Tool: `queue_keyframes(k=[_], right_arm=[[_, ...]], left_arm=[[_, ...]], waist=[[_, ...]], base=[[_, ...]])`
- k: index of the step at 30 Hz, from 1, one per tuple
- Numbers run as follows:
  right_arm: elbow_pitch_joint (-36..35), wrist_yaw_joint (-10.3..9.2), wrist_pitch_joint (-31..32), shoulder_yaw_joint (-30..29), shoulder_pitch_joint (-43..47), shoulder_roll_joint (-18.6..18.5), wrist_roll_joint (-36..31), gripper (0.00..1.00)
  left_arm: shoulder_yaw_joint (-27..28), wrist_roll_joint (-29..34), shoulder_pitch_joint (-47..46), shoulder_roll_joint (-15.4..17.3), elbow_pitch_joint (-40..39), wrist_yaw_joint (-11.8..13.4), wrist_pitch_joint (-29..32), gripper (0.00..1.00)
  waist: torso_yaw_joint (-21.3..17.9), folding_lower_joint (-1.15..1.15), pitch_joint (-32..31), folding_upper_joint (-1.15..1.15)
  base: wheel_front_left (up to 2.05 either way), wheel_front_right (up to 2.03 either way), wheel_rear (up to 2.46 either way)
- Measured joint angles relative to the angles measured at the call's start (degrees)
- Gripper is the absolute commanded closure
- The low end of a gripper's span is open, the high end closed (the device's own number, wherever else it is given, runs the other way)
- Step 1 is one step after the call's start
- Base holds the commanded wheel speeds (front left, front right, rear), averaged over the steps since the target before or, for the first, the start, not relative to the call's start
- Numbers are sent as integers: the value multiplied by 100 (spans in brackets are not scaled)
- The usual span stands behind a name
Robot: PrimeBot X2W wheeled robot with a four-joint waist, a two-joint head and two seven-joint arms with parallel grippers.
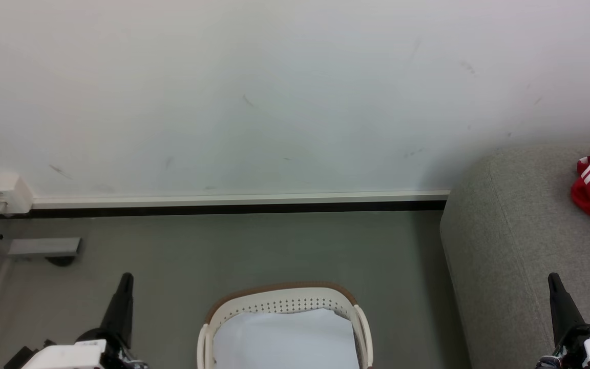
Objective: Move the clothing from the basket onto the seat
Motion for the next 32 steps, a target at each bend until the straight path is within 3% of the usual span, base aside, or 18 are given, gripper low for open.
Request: queue_keyframes(k=[32], right_arm=[[-1, 0, 0, 0, 0, 0, 0, 100]], left_arm=[[0, 0, 0, 0, 0, 0, 0, 100]], waist=[[0, 0, 0, 0]], base=[[0, 0, 0]])
